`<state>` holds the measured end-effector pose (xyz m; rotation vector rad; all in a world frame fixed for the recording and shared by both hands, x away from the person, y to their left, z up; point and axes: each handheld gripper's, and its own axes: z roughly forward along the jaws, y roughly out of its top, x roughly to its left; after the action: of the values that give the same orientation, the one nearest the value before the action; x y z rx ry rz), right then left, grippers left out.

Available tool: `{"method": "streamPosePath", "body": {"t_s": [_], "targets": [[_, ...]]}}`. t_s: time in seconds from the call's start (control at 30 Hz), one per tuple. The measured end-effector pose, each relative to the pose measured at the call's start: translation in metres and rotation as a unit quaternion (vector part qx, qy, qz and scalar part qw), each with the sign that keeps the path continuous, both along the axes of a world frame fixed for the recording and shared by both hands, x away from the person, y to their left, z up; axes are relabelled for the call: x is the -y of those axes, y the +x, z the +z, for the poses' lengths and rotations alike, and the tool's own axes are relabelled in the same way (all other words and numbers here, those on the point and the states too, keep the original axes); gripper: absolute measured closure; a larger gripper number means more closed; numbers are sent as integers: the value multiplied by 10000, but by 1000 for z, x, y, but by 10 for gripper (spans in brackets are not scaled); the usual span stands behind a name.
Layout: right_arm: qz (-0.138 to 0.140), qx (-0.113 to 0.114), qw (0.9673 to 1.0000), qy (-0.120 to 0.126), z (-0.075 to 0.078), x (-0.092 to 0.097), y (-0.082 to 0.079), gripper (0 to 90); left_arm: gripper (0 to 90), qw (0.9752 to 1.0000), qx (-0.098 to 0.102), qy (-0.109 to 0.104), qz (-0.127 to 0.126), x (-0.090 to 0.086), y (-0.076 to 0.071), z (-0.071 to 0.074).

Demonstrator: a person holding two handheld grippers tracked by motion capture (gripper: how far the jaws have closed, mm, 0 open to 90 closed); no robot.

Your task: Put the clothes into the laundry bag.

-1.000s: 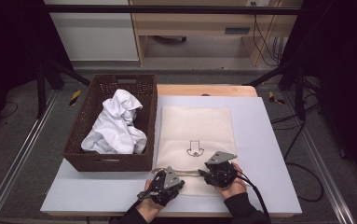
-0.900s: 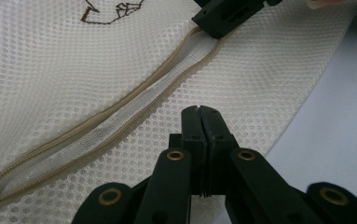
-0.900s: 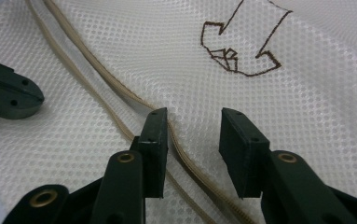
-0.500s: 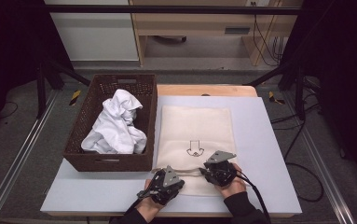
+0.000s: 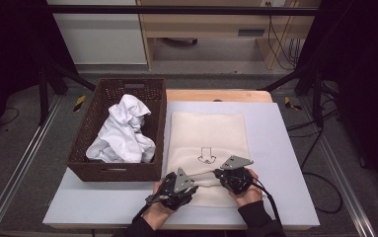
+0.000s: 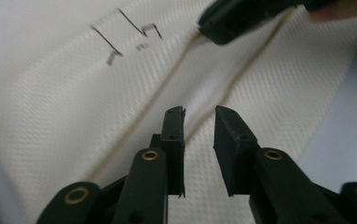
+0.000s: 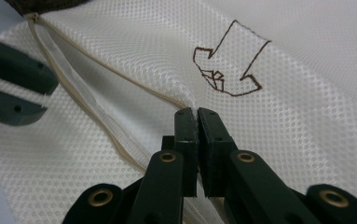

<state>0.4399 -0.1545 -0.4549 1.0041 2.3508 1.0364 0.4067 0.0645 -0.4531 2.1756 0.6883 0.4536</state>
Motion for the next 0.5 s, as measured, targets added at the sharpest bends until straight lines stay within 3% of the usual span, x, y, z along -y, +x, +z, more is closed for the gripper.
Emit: {"method": "streamPosePath", "body": {"t_s": [0.03,0.07,0.1,0.17,0.2,0.27,0.37,0.5], "targets": [[0,0,10000,0,0,0,0,871,695,9999,117,38,1,1,1,3],[-5,80,9999,67,3,1,-1,872,605,9996,275,96,22,4,3,7],[-5,80,9999,67,3,1,-1,872,605,9990,386,191,68,6,5,9],[7,207,9997,154,9,3,-2,873,525,9986,337,369,164,17,18,9],[19,241,9996,166,10,3,-3,874,505,9986,337,369,164,17,18,9],[34,273,9995,179,12,3,-3,875,495,9970,410,596,266,26,26,1],[48,270,9995,172,12,3,-4,876,549,9957,429,744,347,27,30,-4],[90,220,9995,202,12,3,-4,878,764,9954,428,732,454,24,35,-9]]}}
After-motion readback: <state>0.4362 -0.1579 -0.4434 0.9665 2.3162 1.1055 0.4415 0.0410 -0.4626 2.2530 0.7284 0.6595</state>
